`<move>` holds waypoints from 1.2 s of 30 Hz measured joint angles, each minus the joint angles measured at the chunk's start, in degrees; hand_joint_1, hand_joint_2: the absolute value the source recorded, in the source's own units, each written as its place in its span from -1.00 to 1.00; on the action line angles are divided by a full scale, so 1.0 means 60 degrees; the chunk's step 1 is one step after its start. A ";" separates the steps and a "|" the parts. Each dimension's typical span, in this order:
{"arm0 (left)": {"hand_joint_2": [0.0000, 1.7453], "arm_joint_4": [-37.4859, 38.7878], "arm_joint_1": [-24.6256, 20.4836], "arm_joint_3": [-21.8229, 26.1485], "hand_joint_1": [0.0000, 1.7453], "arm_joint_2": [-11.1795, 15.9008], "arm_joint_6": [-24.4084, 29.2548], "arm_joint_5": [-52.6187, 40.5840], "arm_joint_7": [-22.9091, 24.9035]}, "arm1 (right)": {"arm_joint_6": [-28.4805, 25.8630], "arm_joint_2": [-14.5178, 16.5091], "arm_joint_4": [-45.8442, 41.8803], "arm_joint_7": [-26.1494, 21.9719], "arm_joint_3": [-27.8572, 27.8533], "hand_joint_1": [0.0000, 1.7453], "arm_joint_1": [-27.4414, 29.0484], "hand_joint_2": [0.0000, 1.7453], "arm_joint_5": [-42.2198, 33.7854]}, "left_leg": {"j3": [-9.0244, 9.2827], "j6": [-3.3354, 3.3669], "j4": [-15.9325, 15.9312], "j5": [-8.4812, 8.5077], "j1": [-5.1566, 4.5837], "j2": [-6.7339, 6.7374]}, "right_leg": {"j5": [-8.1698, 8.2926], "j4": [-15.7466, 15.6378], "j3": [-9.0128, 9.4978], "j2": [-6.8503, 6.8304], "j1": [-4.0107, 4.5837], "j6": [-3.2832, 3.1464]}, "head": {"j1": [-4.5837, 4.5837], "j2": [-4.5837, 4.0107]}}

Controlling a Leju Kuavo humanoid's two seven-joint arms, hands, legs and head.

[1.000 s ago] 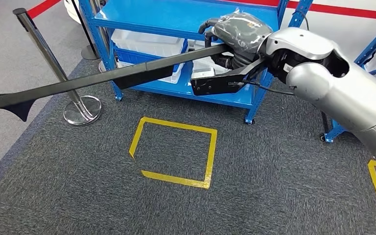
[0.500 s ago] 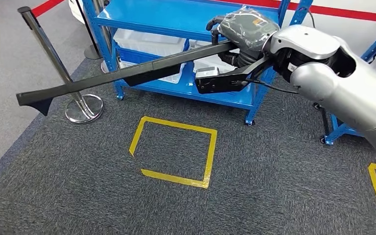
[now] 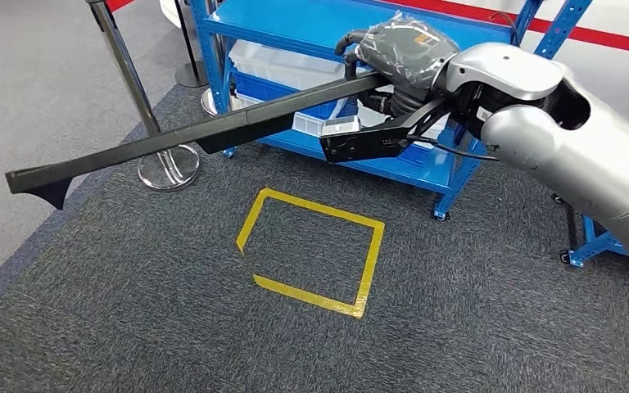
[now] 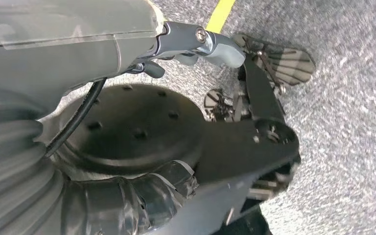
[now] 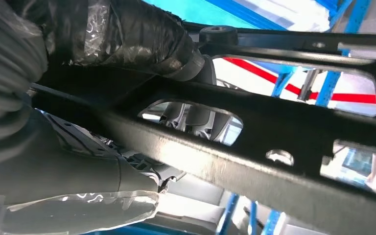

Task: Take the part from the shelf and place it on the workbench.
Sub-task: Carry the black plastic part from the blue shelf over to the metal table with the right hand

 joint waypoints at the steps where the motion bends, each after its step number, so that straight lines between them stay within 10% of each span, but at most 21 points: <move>1: 1.00 0.0000 0.0006 -0.0001 -1.00 0.0000 -0.0013 -0.0010 0.0005 | 0.0013 -0.0023 -0.0016 0.0003 0.0016 1.00 -0.0021 1.00 0.0019 | 0.0007 -0.0006 -0.0001 0.0014 -0.0011 -0.0129 | 0.0354 -0.0526 0.0264 0.0103 0.0019 -0.0083 | -0.0001 0.0000; 3: 1.00 -0.0015 -0.0022 -0.0040 -1.00 -0.0049 -0.0149 -0.0027 -0.0104 | 0.0088 0.0000 -0.0055 0.0025 0.0061 1.00 -0.0223 1.00 0.0078 | -0.0068 -0.0198 -0.0117 0.0165 0.0080 -0.0504 | 0.1200 -0.2182 0.1054 0.0400 0.0090 -0.0422 | -0.0014 0.0000; 5: 1.00 -0.0028 -0.0078 -0.0085 -1.00 -0.0048 -0.0303 0.0002 -0.0241 | 0.0158 0.0145 -0.0050 0.0026 0.0083 1.00 -0.0469 1.00 0.0138 | -0.0343 -0.0429 0.0146 0.0033 0.0141 -0.0365 | 0.1619 -0.3418 0.1631 0.0356 0.0090 -0.0655 | -0.0030 0.0000; 9: 1.00 -0.0022 -0.0109 -0.0100 -1.00 0.0094 -0.0331 -0.0004 -0.0278 | 0.0176 0.0280 0.0024 0.0027 0.0127 1.00 -0.0544 1.00 0.0233 | -0.1113 -0.0648 0.1759 -0.0622 0.0173 0.0152 | 0.1621 -0.3550 0.1699 -0.0301 -0.0010 -0.0560 | -0.0028 -0.0001; 13: 1.00 -0.0020 -0.0107 -0.0148 -1.00 0.0163 -0.0293 -0.0049 -0.0275 | 0.0183 0.0317 0.0045 0.0024 0.0226 1.00 -0.0532 1.00 0.0250 | -0.0295 -0.0869 0.0275 0.0093 0.0292 0.0597 | 0.1312 -0.2967 0.1454 -0.0736 -0.0130 -0.0221 | -0.0029 0.0000; 18: 1.00 -0.0018 -0.0131 -0.0315 -1.00 0.0153 -0.0166 -0.0283 -0.0047 | 0.0170 0.0401 0.0089 0.0028 0.0232 1.00 -0.0600 1.00 0.0264 | -0.0345 -0.0479 0.0183 0.0107 0.0266 0.0389 | 0.1058 -0.2577 0.1299 -0.0931 -0.0106 0.0004 | 0.0003 0.0000; 24: 1.00 -0.0015 -0.0121 -0.0474 -1.00 0.0252 -0.0117 -0.0292 0.0078 | 0.0189 0.0212 0.0116 -0.0020 0.0253 1.00 -0.0464 1.00 0.0253 | -0.0417 -0.0229 0.0075 0.0275 0.0167 -0.0215 | -0.0319 -0.0022 0.0202 0.0014 -0.0110 -0.0065 | 0.0024 0.0000; 28: 1.00 -0.0015 -0.0100 -0.0482 -1.00 0.0269 -0.0126 -0.0271 0.0076 | 0.0197 0.0133 0.0147 -0.0016 0.0281 1.00 -0.0437 1.00 0.0267 | -0.0417 -0.0171 0.0052 0.0352 -0.0009 -0.0672 | 0.0774 -0.1544 0.0891 0.0353 0.0132 -0.0639 | 0.0031 0.0000; 31: 1.00 -0.0027 -0.0134 -0.0484 -1.00 0.0231 -0.0140 -0.0230 0.0072 | 0.0192 0.0120 0.0147 -0.0091 0.0281 1.00 -0.0520 1.00 0.0228 | -0.0506 -0.0240 -0.0004 0.0470 0.0072 -0.0889 | 0.1079 -0.2419 0.1233 0.0929 0.0236 -0.1035 | -0.0067 0.0000; 34: 1.00 -0.0032 -0.0143 -0.0484 -1.00 0.0235 -0.0171 -0.0194 0.0080 | 0.0193 0.0144 0.0138 -0.0150 0.0281 1.00 -0.0549 1.00 0.0206 | -0.0553 -0.0386 -0.0147 0.0630 0.0160 -0.1157 | 0.1185 -0.2781 0.1373 0.0697 0.0290 -0.1075 | -0.0079 0.0000; 36: 1.00 -0.0030 -0.0124 -0.0485 -1.00 0.0261 -0.0182 -0.0158 0.0098 | 0.0201 0.0179 0.0120 -0.0174 0.0292 1.00 -0.0536 1.00 0.0201 | -0.0636 -0.0447 0.0007 0.0485 0.0038 -0.0851 | 0.1362 -0.3200 0.1590 0.0376 0.0228 -0.0973 | -0.0078 0.0000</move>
